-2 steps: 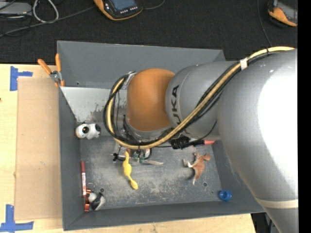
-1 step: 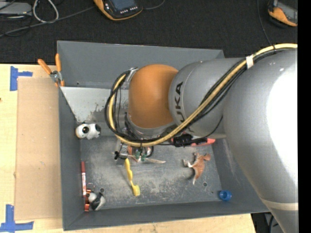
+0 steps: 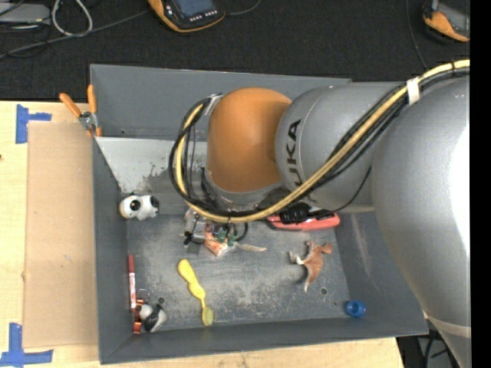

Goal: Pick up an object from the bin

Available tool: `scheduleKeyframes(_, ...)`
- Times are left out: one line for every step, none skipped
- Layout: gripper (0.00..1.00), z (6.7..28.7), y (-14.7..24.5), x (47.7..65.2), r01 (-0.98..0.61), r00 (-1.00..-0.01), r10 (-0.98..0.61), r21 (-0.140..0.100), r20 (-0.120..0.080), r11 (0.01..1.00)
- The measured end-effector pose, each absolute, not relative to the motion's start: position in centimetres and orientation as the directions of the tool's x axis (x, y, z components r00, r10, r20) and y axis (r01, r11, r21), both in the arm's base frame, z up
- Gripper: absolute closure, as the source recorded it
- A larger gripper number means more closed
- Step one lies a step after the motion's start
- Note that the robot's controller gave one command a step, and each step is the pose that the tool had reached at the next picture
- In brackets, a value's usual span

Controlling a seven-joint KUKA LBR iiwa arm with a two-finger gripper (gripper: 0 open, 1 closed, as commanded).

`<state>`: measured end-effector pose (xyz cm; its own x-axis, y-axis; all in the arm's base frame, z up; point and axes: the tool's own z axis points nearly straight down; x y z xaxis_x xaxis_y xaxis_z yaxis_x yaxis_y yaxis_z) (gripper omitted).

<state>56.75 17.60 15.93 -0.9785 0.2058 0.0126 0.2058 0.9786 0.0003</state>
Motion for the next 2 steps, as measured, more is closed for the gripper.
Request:
scheduleKeyframes(1.0,18.6,17.6,56.7,0.206,-0.978,0.206,0.001,0.014,0.979)
scheduleKeyframes(1.0,22.3,17.6,56.8,0.204,-0.979,0.204,0.001,0.012,0.979)
